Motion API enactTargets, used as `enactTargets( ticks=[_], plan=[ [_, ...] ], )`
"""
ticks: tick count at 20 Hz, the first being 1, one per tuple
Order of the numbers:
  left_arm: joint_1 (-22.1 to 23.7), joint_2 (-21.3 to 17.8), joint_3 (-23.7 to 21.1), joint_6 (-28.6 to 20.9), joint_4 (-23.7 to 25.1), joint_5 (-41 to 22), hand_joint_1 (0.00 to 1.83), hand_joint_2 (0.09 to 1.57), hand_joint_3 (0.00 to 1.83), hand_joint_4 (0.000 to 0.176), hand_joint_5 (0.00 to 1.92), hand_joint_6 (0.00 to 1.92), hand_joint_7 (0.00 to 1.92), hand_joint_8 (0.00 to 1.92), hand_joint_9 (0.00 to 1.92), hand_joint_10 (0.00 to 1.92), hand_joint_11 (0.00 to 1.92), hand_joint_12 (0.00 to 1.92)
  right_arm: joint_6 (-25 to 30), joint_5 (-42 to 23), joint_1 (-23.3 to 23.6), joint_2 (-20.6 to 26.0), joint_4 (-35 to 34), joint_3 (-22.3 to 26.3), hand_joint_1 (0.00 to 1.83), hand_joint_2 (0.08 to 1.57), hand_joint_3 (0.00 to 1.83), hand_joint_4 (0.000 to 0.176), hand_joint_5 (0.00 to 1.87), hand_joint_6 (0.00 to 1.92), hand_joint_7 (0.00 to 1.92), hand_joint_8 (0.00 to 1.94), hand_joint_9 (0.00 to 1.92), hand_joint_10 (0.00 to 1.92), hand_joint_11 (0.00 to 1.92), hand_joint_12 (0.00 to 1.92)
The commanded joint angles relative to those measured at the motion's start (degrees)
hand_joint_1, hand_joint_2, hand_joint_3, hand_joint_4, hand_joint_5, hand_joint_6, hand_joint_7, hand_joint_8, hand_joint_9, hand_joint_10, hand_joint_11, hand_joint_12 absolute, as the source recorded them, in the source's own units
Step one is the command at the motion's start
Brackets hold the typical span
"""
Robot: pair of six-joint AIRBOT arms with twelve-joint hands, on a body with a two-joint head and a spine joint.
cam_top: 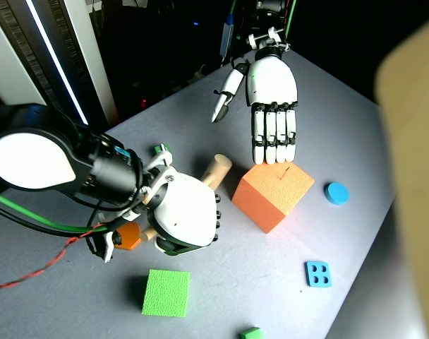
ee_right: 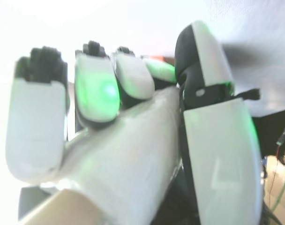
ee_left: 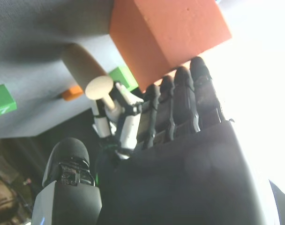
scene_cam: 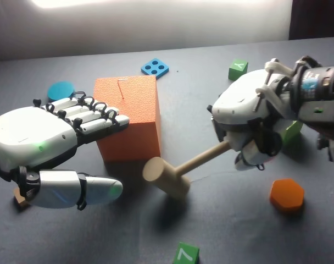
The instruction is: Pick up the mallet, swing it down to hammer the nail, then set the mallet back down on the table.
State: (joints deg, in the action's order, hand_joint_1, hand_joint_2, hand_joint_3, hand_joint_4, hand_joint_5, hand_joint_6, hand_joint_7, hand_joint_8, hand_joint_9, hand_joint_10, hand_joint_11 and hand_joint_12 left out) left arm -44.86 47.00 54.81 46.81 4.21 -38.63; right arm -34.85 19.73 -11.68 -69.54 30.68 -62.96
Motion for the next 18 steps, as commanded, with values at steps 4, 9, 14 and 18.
enactTargets(
  ticks=[4, 9, 14, 18],
  plan=[
    [0.37, 0.18, -0.33, -0.36, 0.31, -3.32, 0.00, 1.17, 0.00, 0.000, 0.12, 0.00, 0.14, 0.00, 0.14, 0.00, 0.00, 0.30, -0.27, -1.38, 3.39, 4.22, 1.11, 4.17, 1.15, 1.38, 0.00, 0.176, 1.48, 1.92, 1.69, 1.94, 1.79, 1.92, 1.92, 1.92],
    [0.37, 0.12, -0.34, -0.36, 0.50, -3.32, 0.00, 1.17, 0.00, 0.000, 0.13, 0.00, 0.15, 0.00, 0.14, 0.00, 0.00, 0.30, 1.95, -1.22, 8.35, 9.81, 1.08, 7.46, 1.13, 1.39, 0.00, 0.176, 1.42, 1.92, 1.68, 1.94, 1.79, 1.92, 1.92, 1.92],
    [0.27, 0.13, -0.38, -0.36, 0.57, -3.32, 0.00, 1.17, 0.00, 0.000, 0.11, 0.00, 0.13, 0.00, 0.13, 0.00, 0.00, 0.28, 4.90, -9.10, 12.09, 12.22, 1.08, 6.98, 1.14, 1.40, 0.00, 0.176, 1.40, 1.92, 1.68, 1.94, 1.78, 1.92, 1.92, 1.92],
    [0.28, 0.14, -0.38, -0.37, 0.57, -3.15, 0.00, 1.17, 0.00, 0.000, 0.12, 0.00, 0.14, 0.00, 0.13, 0.00, 0.00, 0.30, 8.48, -17.22, 12.79, 11.61, 1.07, 4.53, 1.10, 1.41, 0.01, 0.176, 1.43, 1.92, 1.69, 1.94, 1.79, 1.92, 1.92, 1.92]
  ],
)
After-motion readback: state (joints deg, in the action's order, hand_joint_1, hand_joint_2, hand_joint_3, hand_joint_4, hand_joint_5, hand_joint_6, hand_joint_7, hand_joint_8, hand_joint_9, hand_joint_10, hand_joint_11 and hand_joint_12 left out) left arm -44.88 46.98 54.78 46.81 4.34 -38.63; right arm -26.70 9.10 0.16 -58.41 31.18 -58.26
